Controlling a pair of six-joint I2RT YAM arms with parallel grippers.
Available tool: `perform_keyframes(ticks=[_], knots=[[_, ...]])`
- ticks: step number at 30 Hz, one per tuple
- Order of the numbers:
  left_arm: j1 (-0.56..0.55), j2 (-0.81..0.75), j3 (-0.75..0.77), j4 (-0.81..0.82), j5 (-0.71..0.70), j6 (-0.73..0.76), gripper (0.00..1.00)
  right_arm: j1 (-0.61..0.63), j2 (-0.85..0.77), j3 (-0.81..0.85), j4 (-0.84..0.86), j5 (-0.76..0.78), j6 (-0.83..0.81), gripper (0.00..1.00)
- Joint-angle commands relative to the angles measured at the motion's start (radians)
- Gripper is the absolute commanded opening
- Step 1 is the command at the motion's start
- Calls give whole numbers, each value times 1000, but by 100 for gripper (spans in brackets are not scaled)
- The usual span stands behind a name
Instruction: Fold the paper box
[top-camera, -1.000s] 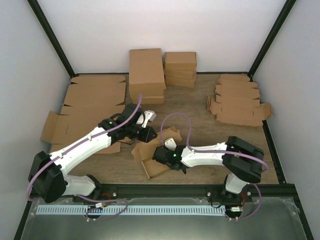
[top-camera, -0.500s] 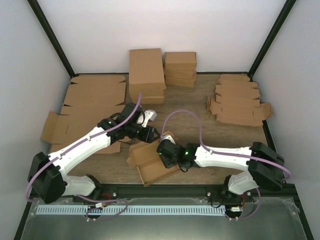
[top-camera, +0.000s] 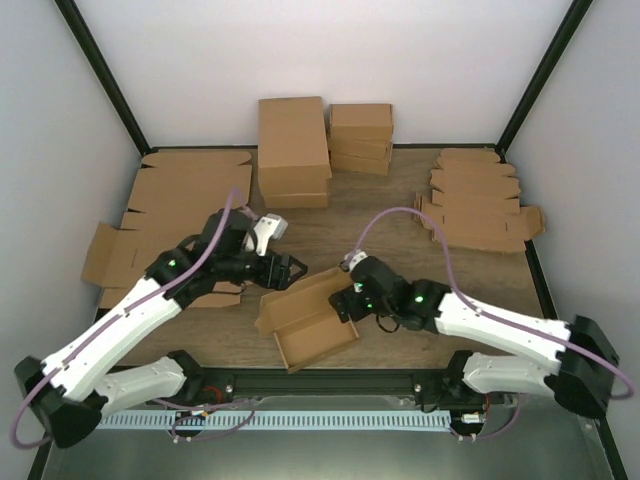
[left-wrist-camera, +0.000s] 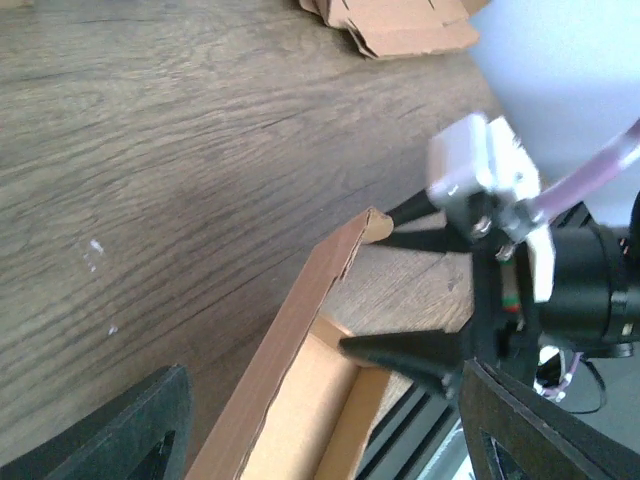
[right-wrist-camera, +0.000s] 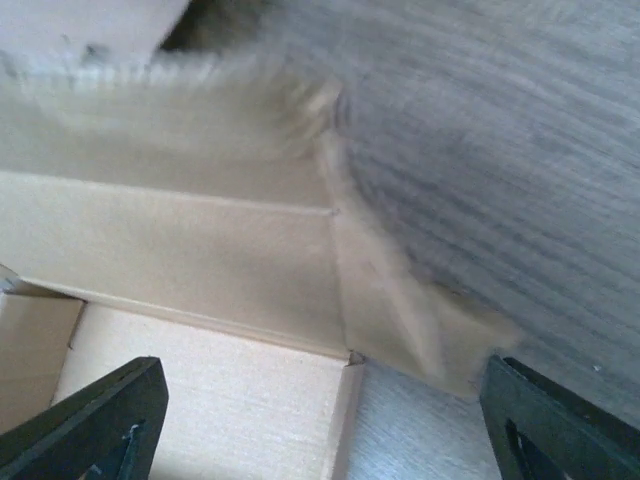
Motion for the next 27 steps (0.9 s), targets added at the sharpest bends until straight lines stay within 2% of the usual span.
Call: perform_keyframes(ticks=[1,3,6,11,14,22,27], knots=[[-3,-109,5,-156,-102,-57,78,-97,-159,-32,72,-141,-158,94],[-6,-164,-17,-190,-127,-97,79,-154,-209,-34,90,-200,-216,99],[-6,-247,-67,-222,-136,-167,81,-224,-222,-18,100,-280,-300,100],[-7,-356,-168,-226,-93,-259,75,-232,-139,42,85,-270,-396,99],[-8,-394,-225,-211,-74,-290,75,-237,-94,59,105,-306,-448,98],[-14,-419,-322,-177,-64,-324,73,-249,87,168,23,-329,-549,84],[-18,-448,-371,-165,-58,-366,69,-254,111,191,-31,-348,-543,69]])
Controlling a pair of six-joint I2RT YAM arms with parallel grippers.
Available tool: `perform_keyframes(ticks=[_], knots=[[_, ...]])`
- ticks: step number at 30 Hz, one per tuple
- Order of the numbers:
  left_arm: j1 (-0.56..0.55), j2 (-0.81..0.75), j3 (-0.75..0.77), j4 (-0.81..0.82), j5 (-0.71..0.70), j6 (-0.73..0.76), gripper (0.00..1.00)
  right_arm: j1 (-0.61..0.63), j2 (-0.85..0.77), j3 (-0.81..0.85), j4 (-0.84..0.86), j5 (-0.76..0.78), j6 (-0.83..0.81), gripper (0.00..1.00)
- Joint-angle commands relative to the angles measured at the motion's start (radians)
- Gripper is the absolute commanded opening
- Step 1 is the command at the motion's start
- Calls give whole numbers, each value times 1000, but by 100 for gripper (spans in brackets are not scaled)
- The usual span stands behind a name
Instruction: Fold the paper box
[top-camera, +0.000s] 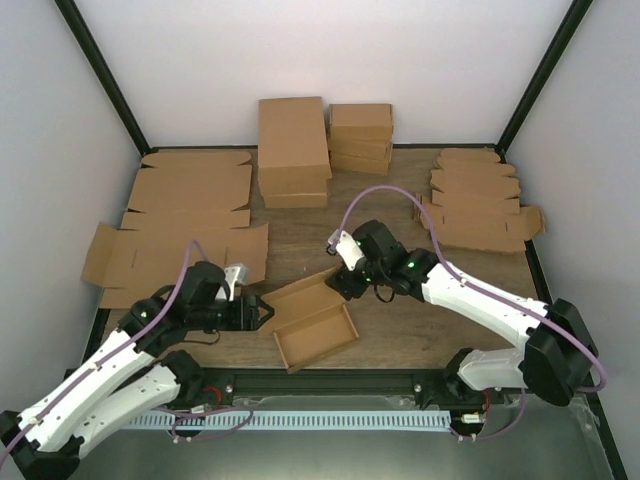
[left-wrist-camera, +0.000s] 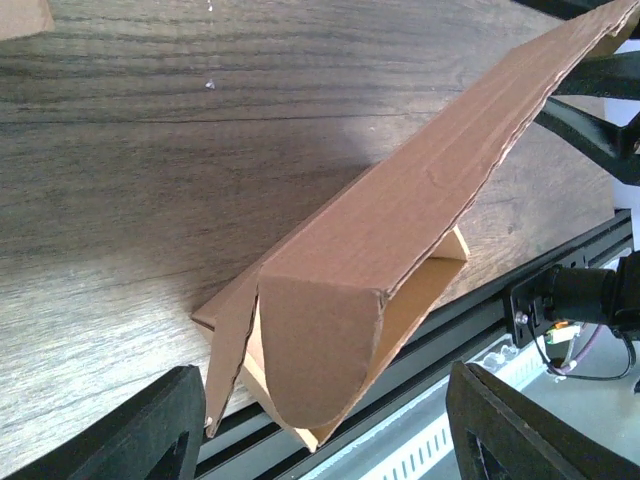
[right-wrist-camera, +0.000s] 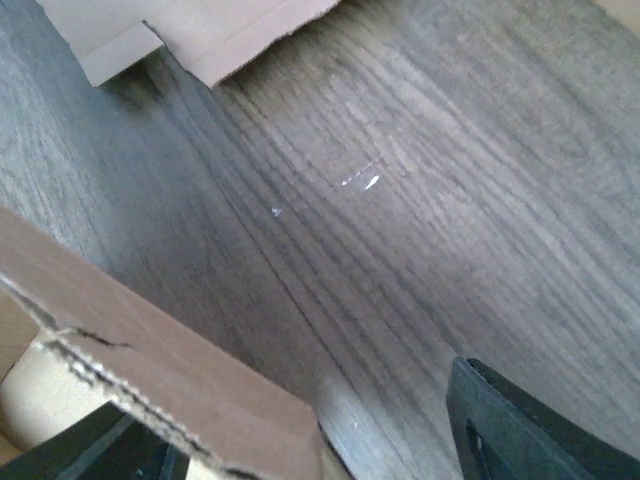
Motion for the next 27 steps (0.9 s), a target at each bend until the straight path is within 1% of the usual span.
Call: perform_keyframes(ticks=[1,4,8,11,14,18,22,24,27], knots=[[-5,-32,-42,31,21,-46,68,-10,1,49,-72,-34,-18,67],[-6,-42,-67,37,30,-53,64,-11,3,48,-96,-43,-2,64],[-8,-48,-87,50,40,-61,54,-11,7,47,-133,-62,19,60],[-12,-42,-109,73,58,-66,39,-11,7,44,-145,-70,46,52],[-19,-47,-118,86,47,-85,31,-11,5,46,-154,-82,73,47],[-24,-50,-123,91,38,-96,27,-11,-1,43,-157,-116,105,37],[-31,-44,-124,93,27,-102,23,-8,-6,43,-168,-116,137,31],[-35,-42,-117,92,16,-105,20,-3,-15,51,-173,-98,151,31],[-38,-36,-104,88,-12,-105,15,-3,-21,78,-199,-95,168,33]])
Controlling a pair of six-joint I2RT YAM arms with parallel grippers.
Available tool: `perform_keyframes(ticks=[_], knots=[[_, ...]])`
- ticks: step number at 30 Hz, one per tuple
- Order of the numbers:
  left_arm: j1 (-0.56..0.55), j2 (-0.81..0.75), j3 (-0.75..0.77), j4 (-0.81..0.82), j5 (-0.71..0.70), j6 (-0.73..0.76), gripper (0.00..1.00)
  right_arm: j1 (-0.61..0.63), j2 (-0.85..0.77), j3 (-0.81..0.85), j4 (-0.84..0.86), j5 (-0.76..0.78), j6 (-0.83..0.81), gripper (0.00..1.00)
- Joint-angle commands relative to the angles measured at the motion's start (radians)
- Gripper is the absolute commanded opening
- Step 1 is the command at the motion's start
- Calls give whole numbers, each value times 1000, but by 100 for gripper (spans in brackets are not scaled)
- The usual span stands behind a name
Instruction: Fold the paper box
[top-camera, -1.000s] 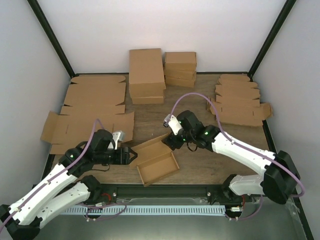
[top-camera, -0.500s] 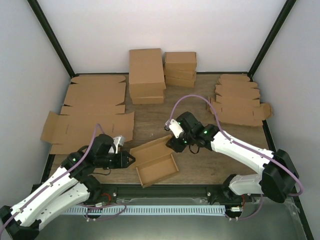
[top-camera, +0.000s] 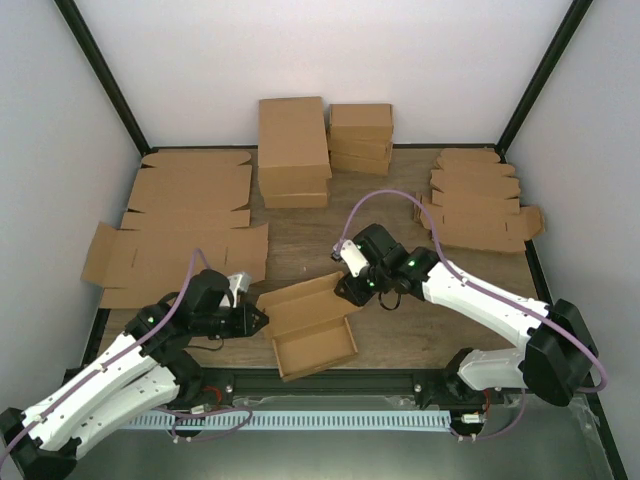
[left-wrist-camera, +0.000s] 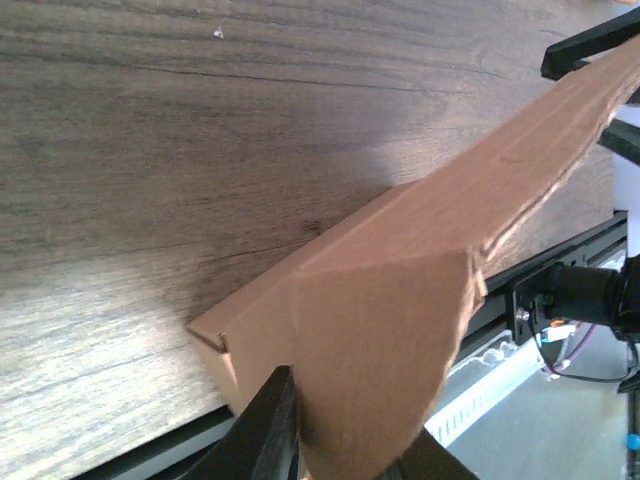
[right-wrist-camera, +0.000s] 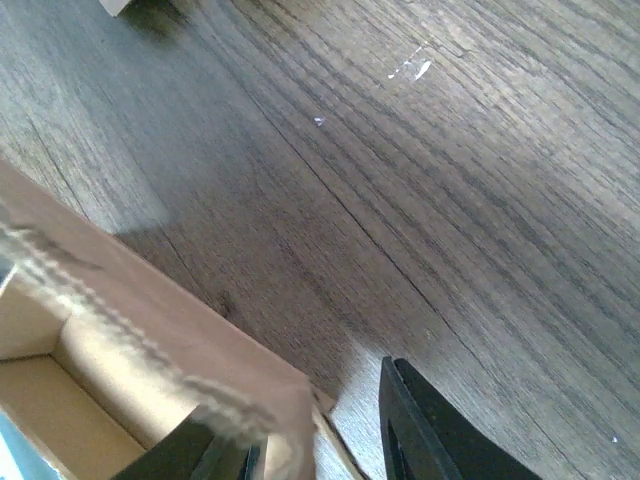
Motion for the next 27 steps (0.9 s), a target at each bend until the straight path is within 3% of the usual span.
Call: perform_keyframes(ticks=[1,9,19,20,22,27], knots=[[-7,8,17,20,-43,-6,14,2,-22,78,-47,2,43,33],[-7,136,103,124,-160,38,4,1,-33,93,-38,96,99,13],[8,436,318,178,-294,194,4,-10,-22,134,30,214,82,17],[16,461,332,185,-301,209,4,-14,-20,135,43,239,84,23],[47,515,358,201,-307,249,4,-37,-4,142,62,283,85,27],[142,622,399,277,-257,328,4,-132,60,162,121,284,53,26]])
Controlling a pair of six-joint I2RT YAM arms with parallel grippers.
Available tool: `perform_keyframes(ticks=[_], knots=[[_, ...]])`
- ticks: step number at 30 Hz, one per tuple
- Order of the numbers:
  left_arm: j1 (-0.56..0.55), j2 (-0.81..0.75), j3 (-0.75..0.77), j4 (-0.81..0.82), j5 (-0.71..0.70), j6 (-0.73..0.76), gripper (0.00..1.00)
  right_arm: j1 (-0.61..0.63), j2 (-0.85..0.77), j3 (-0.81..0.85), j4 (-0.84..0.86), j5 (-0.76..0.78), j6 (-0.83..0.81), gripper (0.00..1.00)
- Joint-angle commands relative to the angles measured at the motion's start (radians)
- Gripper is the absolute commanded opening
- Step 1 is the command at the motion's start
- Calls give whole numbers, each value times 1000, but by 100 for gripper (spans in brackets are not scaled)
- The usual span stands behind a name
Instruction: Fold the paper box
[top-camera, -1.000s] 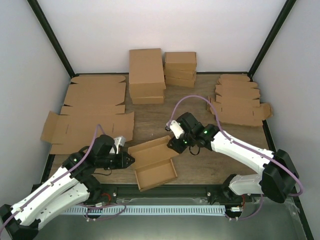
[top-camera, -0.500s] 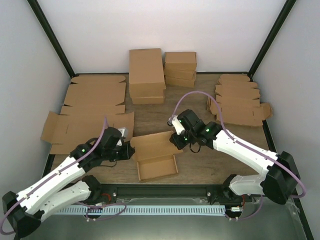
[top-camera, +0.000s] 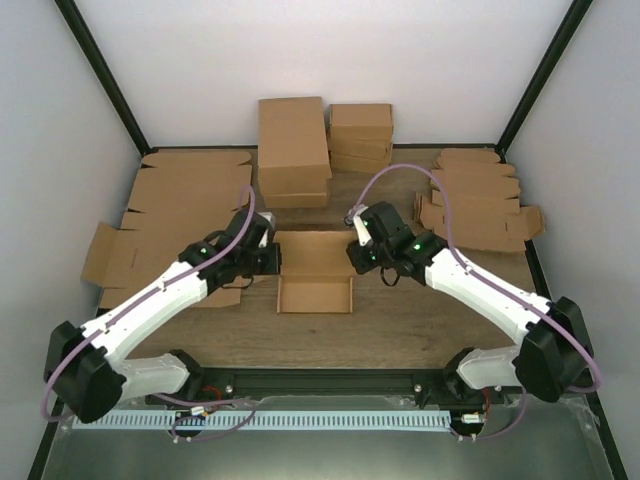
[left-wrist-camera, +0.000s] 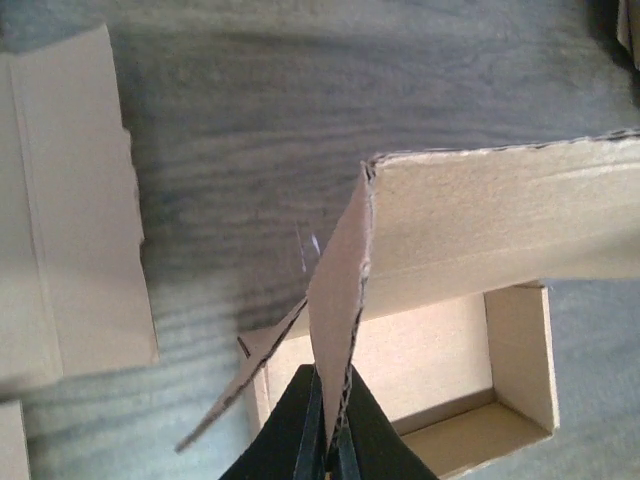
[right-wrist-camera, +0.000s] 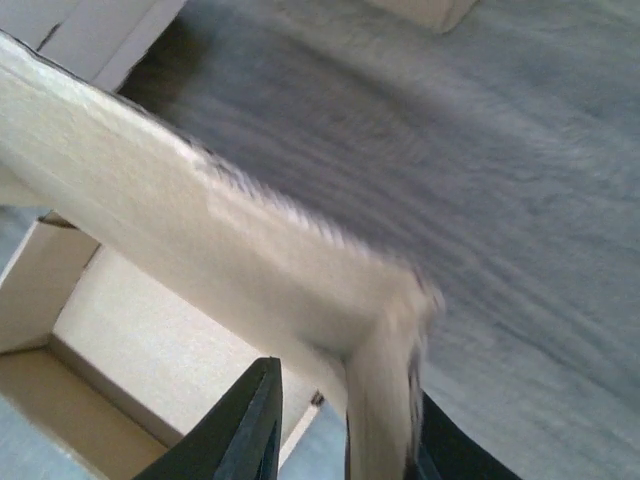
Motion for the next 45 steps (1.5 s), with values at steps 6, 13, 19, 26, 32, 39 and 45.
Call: perform_keyframes(ticks=[6,13,19,26,32,39,45], knots=[[140,158,139,138,148,189,14,-139,113,119,100,0,-82,30],[173,164,160,100,150,242,55,-158,140,149,88,-36,-120,56],[220,134,111,78,168,318,73,-222,122,122,55,-221,-150,67],[242,168,87,87,214,391,72,-225,123,89,41,-253,-129,66],[242,204,73,112,257,421,67,-226,152,76,16,-231,-121,61],[242,246,85,121,246,434,65,-226,160,56,31,-197,-110,60],[243,255,87,130,208,445,65,-226,153,18,104,-157,-98,59]])
